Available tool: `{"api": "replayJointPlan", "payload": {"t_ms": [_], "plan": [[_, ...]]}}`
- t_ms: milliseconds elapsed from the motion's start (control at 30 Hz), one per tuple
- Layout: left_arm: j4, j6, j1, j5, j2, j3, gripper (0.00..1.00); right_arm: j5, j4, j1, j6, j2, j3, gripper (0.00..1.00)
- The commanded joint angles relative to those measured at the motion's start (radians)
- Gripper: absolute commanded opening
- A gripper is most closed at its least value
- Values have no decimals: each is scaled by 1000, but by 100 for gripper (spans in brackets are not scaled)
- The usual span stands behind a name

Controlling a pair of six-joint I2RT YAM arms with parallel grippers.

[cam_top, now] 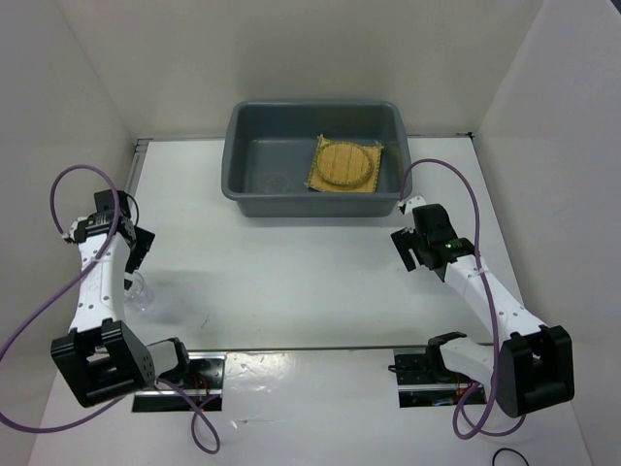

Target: Place the mixed dishes into the plastic bin

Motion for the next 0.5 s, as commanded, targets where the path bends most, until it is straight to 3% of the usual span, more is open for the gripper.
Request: {"api": "replayJointPlan", "payload": {"t_ms": [0,333,467], "plan": [[5,0,20,-17,-3,-31,100,16,32,10,6,-16,0,98],[44,0,74,18,20,-61,100,16,32,10,6,-16,0,98],[110,65,88,77,115,-86,100,16,32,10,6,-16,0,98]]}}
